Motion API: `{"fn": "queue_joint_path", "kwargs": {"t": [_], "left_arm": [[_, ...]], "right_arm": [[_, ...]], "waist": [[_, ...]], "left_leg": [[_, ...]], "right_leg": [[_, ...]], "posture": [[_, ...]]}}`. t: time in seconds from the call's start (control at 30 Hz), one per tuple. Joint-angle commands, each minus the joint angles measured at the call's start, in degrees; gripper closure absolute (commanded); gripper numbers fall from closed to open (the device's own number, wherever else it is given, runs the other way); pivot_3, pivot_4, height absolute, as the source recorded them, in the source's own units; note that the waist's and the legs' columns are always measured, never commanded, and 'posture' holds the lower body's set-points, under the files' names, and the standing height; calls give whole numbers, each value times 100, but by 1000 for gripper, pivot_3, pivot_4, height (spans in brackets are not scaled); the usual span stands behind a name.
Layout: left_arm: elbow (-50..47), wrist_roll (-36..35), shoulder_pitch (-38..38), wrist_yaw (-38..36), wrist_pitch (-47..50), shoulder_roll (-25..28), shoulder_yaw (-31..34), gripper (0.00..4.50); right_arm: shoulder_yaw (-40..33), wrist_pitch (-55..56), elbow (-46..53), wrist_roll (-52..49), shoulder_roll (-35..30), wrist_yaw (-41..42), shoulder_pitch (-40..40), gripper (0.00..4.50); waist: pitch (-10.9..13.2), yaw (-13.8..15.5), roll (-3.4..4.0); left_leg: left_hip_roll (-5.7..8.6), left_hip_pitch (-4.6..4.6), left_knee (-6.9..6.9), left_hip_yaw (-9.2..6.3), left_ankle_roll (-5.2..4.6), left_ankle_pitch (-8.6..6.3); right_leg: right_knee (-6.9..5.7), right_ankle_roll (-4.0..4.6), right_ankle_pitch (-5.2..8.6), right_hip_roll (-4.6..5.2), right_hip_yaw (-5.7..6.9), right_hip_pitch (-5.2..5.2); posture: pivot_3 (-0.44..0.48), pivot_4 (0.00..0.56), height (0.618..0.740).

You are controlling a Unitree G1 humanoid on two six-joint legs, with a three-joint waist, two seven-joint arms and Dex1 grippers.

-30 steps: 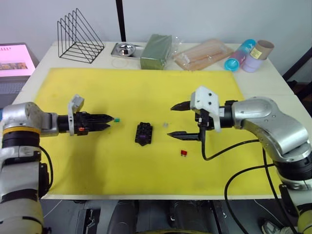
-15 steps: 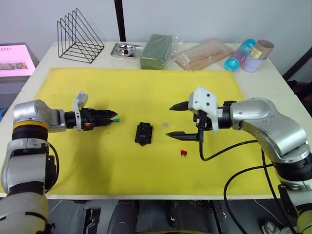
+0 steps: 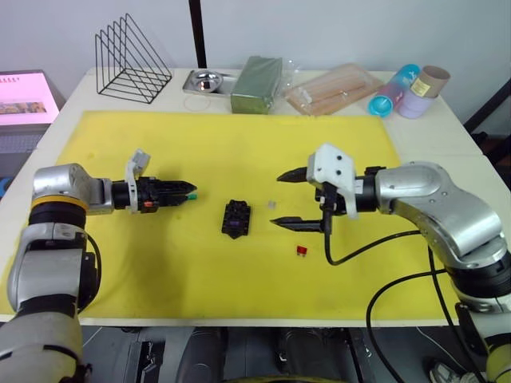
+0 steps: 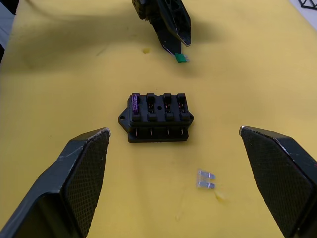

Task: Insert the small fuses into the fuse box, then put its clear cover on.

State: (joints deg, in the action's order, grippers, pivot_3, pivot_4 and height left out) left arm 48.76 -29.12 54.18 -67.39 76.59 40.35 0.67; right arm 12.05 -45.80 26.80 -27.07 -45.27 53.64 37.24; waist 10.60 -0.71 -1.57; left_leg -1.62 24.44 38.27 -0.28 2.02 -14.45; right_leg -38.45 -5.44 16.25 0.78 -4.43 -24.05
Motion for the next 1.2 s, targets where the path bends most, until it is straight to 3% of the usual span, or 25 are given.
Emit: {"fn": "queue_joint_path", "kwargs": {"t": [0.03, 0.17, 0.27, 0.33, 0.7, 0.8, 1.17, 1.2], "left_arm": [[-5, 86, 11, -31, -68, -76, -90, 1602], [23, 171, -18, 14, -169, -132, -98, 1602], [38, 219, -40, 23, -211, -157, -90, 2157], [30, 240, -53, -18, -206, -157, -100, 2796], [137, 376, -61, -24, -372, -110, -83, 2796], [139, 400, -66, -71, -387, -88, -103, 3326], [139, 499, -112, -91, -454, -87, -95, 3326], [140, 509, -119, -89, -468, -85, -95, 3509]], "right_arm": [[-90, 25, 171, 29, 9, -43, 35, 0], [-70, 25, 174, 42, 5, -69, 27, 0], [-71, 10, 193, 34, 7, -85, 22, 0], [-73, 9, 197, 38, 7, -86, 15, 0], [-65, 0, 207, 46, 38, -102, 7, 0], [-52, 6, 193, 47, 52, -108, 20, 0], [-55, 28, 169, 73, 68, -96, 25, 0], [-54, 30, 168, 80, 68, -92, 24, 0]], "waist": [[0, 1, 0], [0, 7, 0], [0, 9, 0], [-1, 6, 0], [-1, 1, 0], [-1, -4, 0], [-1, -8, 0], [-1, -8, 0]], "left_leg": [[0, 0, 0, 0, 0, 0], [0, 0, 0, 0, 0, 0], [1, -1, 0, 0, 0, 0], [2, 0, 1, -1, 0, 0], [2, -1, 1, -1, 0, 0], [2, -1, 1, -1, 0, 0], [1, -1, 0, -1, 0, 0], [1, -1, 0, -1, 0, 0]], "right_leg": [[0, 0, 0, 0, 0, 0], [0, 0, 0, 1, 0, 1], [0, 0, 0, 1, 0, 2], [0, 0, 0, 1, 0, 2], [0, 0, 0, 2, 0, 2], [0, 0, 0, 1, 0, 2], [0, 0, 0, 1, 0, 1], [0, 0, 0, 1, 0, 1]], "posture": [[0, 150, 740], [0, 150, 740], [0, 150, 740], [0, 150, 740], [0, 150, 740], [0, 150, 740], [0, 150, 740], [0, 150, 740]]}}
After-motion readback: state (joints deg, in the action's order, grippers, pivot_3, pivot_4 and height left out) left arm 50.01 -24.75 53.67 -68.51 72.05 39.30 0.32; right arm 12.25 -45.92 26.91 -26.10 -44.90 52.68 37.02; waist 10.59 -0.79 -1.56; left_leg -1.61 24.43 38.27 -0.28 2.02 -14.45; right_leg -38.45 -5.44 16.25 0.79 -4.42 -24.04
